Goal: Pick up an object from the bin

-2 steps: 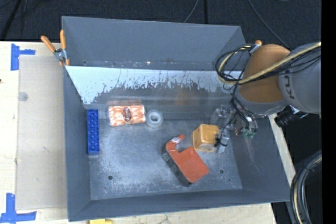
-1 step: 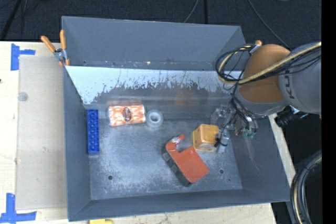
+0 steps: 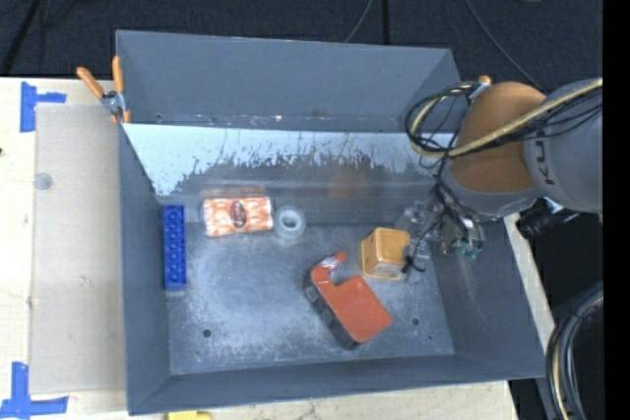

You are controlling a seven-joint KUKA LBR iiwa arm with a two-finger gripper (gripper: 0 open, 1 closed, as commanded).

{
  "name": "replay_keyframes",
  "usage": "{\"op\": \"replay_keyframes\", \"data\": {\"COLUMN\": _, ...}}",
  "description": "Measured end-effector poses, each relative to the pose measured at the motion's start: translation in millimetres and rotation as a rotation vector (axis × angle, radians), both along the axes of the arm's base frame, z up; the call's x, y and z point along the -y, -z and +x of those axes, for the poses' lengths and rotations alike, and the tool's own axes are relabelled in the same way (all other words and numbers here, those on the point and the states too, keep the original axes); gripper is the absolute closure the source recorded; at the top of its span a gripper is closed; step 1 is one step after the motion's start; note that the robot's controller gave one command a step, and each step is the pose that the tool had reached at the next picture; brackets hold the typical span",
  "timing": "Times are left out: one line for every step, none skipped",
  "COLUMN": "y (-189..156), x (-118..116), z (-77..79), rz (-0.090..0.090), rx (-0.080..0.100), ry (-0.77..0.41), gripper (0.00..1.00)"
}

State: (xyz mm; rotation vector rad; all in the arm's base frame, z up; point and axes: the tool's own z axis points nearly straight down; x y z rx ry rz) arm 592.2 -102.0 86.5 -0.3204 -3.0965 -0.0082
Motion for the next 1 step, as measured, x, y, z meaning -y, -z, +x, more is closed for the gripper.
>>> {"op": "replay_keyframes", "data": {"y": -14.8, "x": 0.0, "z": 0.9, "rz": -0.003, "rx": 0.017, "ry": 0.003, "gripper": 1.0}}
